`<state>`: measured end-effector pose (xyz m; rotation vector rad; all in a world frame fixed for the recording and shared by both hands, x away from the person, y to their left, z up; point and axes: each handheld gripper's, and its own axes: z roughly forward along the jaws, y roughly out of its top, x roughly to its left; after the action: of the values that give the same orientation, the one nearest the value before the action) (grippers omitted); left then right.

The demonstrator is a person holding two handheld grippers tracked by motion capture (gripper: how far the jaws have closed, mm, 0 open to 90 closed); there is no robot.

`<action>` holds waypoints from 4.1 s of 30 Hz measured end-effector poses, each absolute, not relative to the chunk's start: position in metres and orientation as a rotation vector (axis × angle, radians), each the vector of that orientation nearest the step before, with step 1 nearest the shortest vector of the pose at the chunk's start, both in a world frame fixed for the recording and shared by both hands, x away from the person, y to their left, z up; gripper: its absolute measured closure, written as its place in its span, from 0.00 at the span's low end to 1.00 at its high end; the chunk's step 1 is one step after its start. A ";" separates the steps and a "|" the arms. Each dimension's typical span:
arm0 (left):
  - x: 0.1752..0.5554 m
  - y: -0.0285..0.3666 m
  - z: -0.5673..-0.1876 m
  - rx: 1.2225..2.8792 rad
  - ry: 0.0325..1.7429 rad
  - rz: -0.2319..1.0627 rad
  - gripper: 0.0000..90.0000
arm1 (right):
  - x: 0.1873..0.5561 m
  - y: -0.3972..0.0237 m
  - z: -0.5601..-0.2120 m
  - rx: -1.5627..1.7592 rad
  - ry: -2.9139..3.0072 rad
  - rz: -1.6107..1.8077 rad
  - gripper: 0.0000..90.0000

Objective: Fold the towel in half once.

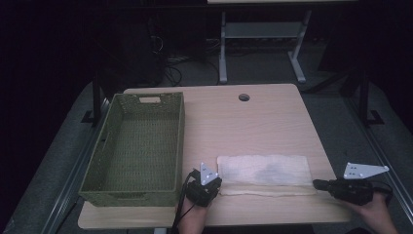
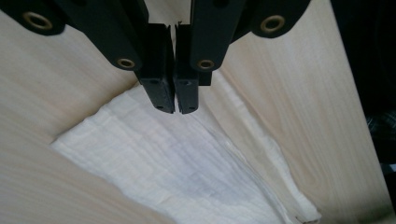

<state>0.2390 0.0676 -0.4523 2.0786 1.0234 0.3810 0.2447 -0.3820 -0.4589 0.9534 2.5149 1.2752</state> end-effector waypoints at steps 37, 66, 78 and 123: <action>0.329 0.050 -0.453 2.095 1.016 0.393 0.62 | 0.344 -0.373 -0.464 1.097 2.422 1.158 0.82; 0.357 0.055 -0.469 2.143 1.018 0.309 0.94 | 0.347 -0.367 -0.476 1.054 2.477 1.123 0.96; 0.372 0.057 -0.457 2.050 1.034 0.406 0.96 | 0.370 -0.374 -0.464 1.084 2.401 1.105 0.97; 0.319 0.066 -0.439 1.975 0.953 0.493 0.96 | 0.314 -0.380 -0.443 0.984 2.373 1.223 0.96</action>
<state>0.3185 0.0661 -0.4385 1.9750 0.9532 0.4931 0.3140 -0.3802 -0.4431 0.9844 2.3729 1.2231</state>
